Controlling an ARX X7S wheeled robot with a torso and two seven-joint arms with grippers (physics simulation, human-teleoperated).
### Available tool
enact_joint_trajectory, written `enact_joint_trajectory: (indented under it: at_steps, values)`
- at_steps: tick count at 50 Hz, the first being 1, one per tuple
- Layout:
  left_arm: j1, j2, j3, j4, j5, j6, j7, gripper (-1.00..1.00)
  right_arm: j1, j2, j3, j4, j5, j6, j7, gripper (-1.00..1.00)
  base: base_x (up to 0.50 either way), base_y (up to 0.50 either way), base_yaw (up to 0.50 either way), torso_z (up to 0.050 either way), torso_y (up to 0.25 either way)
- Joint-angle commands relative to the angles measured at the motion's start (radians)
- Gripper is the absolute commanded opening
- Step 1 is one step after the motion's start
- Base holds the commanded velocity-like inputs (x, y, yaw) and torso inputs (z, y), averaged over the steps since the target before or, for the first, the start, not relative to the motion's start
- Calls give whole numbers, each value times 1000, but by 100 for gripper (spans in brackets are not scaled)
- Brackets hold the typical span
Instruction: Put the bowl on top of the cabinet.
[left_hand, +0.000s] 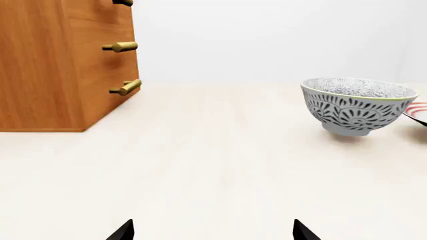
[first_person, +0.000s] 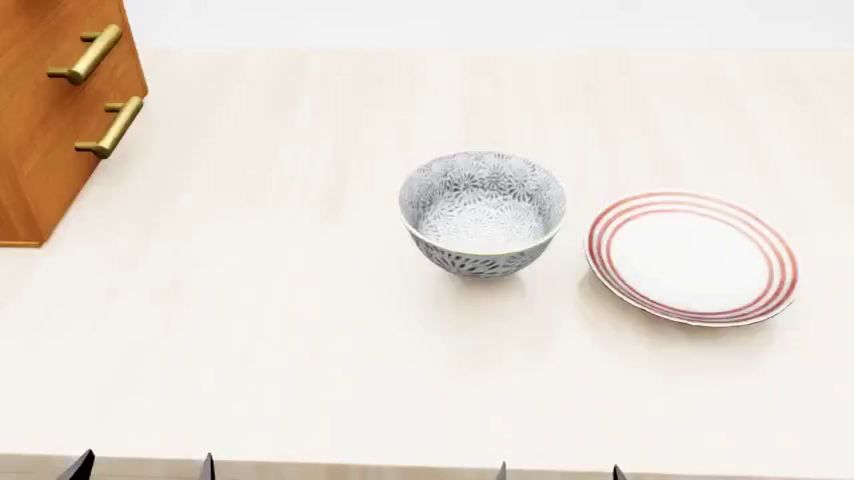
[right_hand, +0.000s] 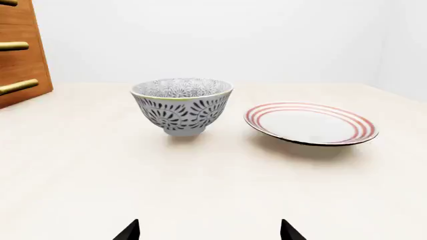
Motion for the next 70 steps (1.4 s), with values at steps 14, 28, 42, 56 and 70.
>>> enact_joint_trajectory:
  at_steps: [14,28,42,56,70]
  values:
    - [11,-53,55,21,-62,0,-49,100,2,48,-76,3,32,4,68,100,0,0,0,0,0]
    - [19,-78,84,12,-44,34,-90,100,4,65,-100,-19,55,46,106,100,0,0,0,0,0]
    - [57,-106,113,41,-77,87,-77,100,3,83,-128,-25,65,48,124,100,0,0,0,17,0]
    - [52,-121,127,36,-103,84,-82,100,6,100,-149,-24,81,46,138,100,0,0,0,50,0]
    - [49,-133,143,37,-109,81,-95,100,9,112,-166,-24,90,48,157,100,0,0,0,50,0]
